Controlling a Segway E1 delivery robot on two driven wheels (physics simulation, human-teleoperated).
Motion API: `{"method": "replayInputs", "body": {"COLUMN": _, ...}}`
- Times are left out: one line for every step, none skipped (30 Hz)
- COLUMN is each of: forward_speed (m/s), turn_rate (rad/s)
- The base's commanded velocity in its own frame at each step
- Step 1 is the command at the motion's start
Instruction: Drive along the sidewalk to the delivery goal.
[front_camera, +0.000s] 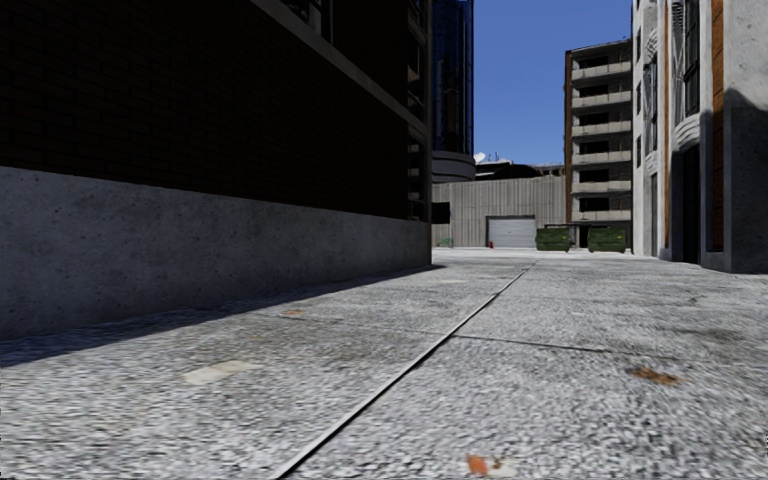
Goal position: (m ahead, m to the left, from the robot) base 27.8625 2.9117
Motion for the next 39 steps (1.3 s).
{"method": "replayInputs", "body": {"forward_speed": 2.0, "turn_rate": -0.76}}
{"method": "replayInputs", "body": {"forward_speed": 2.0, "turn_rate": -0.76}}
{"method": "replayInputs", "body": {"forward_speed": 2.0, "turn_rate": -0.76}}
{"method": "replayInputs", "body": {"forward_speed": 2.0, "turn_rate": -0.76}}
{"method": "replayInputs", "body": {"forward_speed": 2.0, "turn_rate": -0.76}}
{"method": "replayInputs", "body": {"forward_speed": 2.0, "turn_rate": -0.76}}
{"method": "replayInputs", "body": {"forward_speed": 2.0, "turn_rate": -0.76}}
{"method": "replayInputs", "body": {"forward_speed": 2.0, "turn_rate": -0.76}}
{"method": "replayInputs", "body": {"forward_speed": 2.0, "turn_rate": -0.76}}
{"method": "replayInputs", "body": {"forward_speed": 2.0, "turn_rate": -0.76}}
{"method": "replayInputs", "body": {"forward_speed": 2.0, "turn_rate": -0.76}}
{"method": "replayInputs", "body": {"forward_speed": 2.0, "turn_rate": -0.76}}
{"method": "replayInputs", "body": {"forward_speed": 2.0, "turn_rate": 0.0}}
{"method": "replayInputs", "body": {"forward_speed": 2.0, "turn_rate": 0.0}}
{"method": "replayInputs", "body": {"forward_speed": 2.0, "turn_rate": 0.0}}
{"method": "replayInputs", "body": {"forward_speed": 2.0, "turn_rate": 0.0}}
{"method": "replayInputs", "body": {"forward_speed": 2.0, "turn_rate": 0.0}}
{"method": "replayInputs", "body": {"forward_speed": 2.0, "turn_rate": 0.0}}
{"method": "replayInputs", "body": {"forward_speed": 2.0, "turn_rate": 0.0}}
{"method": "replayInputs", "body": {"forward_speed": 2.0, "turn_rate": 0.0}}
{"method": "replayInputs", "body": {"forward_speed": 2.0, "turn_rate": 0.0}}
{"method": "replayInputs", "body": {"forward_speed": 2.0, "turn_rate": 0.0}}
{"method": "replayInputs", "body": {"forward_speed": 2.0, "turn_rate": 0.0}}
{"method": "replayInputs", "body": {"forward_speed": 2.0, "turn_rate": 0.0}}
{"method": "replayInputs", "body": {"forward_speed": 2.0, "turn_rate": 0.0}}
{"method": "replayInputs", "body": {"forward_speed": 2.0, "turn_rate": 0.0}}
{"method": "replayInputs", "body": {"forward_speed": 2.0, "turn_rate": 0.0}}
{"method": "replayInputs", "body": {"forward_speed": 2.0, "turn_rate": 0.0}}
{"method": "replayInputs", "body": {"forward_speed": 2.0, "turn_rate": 0.0}}
{"method": "replayInputs", "body": {"forward_speed": 2.0, "turn_rate": 0.0}}
{"method": "replayInputs", "body": {"forward_speed": 2.0, "turn_rate": 0.0}}
{"method": "replayInputs", "body": {"forward_speed": 2.0, "turn_rate": 0.0}}
{"method": "replayInputs", "body": {"forward_speed": 2.0, "turn_rate": 0.0}}
{"method": "replayInputs", "body": {"forward_speed": 2.0, "turn_rate": 0.0}}
{"method": "replayInputs", "body": {"forward_speed": 2.0, "turn_rate": 0.0}}
{"method": "replayInputs", "body": {"forward_speed": 2.0, "turn_rate": 0.0}}
{"method": "replayInputs", "body": {"forward_speed": 2.0, "turn_rate": 0.0}}
{"method": "replayInputs", "body": {"forward_speed": 2.0, "turn_rate": 0.0}}
{"method": "replayInputs", "body": {"forward_speed": 2.0, "turn_rate": 0.0}}
